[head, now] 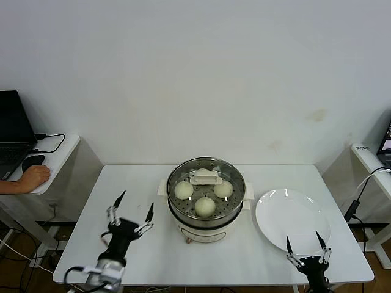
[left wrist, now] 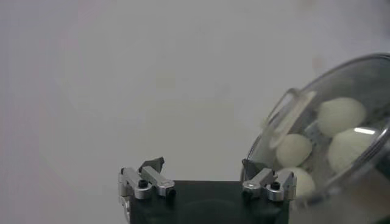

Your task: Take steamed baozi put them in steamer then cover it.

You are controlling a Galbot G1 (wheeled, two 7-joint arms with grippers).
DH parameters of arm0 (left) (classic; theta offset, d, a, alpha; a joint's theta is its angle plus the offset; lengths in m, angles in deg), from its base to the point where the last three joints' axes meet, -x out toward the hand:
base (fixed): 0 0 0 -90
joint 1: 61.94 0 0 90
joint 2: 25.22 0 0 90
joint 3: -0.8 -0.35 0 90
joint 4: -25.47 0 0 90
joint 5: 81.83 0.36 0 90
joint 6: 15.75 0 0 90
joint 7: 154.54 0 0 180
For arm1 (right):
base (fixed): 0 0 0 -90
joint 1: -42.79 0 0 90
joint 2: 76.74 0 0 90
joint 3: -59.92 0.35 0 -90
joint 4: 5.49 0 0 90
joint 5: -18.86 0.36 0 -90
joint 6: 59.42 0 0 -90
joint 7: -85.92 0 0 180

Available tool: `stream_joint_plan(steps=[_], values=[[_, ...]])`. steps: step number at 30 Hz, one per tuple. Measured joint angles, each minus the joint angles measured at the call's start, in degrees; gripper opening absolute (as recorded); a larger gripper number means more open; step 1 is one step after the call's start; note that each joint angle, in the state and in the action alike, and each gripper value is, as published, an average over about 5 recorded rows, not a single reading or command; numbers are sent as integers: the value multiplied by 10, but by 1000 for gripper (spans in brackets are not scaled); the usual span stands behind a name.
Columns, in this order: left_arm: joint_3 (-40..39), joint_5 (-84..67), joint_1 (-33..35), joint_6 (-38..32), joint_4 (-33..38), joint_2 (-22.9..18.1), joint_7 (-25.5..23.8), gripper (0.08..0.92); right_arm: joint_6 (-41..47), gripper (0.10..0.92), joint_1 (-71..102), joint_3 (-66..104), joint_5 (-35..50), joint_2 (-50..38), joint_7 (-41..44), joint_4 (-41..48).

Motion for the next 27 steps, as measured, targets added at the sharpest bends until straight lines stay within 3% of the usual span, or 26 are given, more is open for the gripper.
stream_joint_plan(steps=[11,27], values=[[53,-179,88,-87,-33,-33,26,823,50,823,62,-41,92,-48,27,-59],[83,-230,137,-135,-69,-68,3,823,102,823,96,-70,142,-66,34,-114]])
